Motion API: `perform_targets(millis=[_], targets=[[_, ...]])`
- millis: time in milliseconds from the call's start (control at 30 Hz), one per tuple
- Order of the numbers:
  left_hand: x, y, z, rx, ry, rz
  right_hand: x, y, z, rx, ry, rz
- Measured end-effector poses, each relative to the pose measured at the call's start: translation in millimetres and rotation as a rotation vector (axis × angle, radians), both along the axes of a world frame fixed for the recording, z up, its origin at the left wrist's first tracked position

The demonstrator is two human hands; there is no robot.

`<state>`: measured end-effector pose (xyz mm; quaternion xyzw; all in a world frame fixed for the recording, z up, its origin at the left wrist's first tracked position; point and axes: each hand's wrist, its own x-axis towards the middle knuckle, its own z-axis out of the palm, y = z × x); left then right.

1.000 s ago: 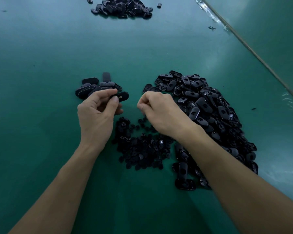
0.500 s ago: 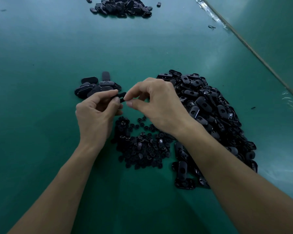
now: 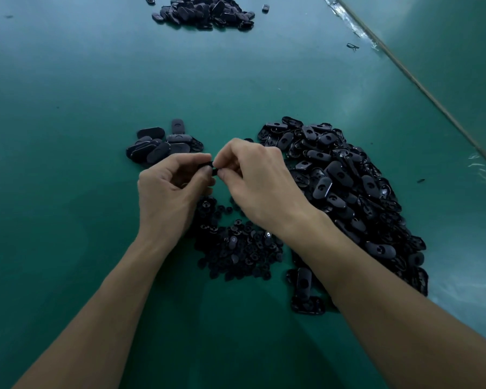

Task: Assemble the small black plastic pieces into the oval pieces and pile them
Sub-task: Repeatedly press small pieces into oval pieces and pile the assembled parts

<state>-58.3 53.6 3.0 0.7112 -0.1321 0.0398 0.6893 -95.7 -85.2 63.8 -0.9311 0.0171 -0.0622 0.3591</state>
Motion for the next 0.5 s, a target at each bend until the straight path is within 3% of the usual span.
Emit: perform_targets(millis=[500], targets=[[-0.5,0.0,-0.8,-0.009,-0.012,-0.082,0.0,1.9,1.3,0.030,-0.023,-0.018]])
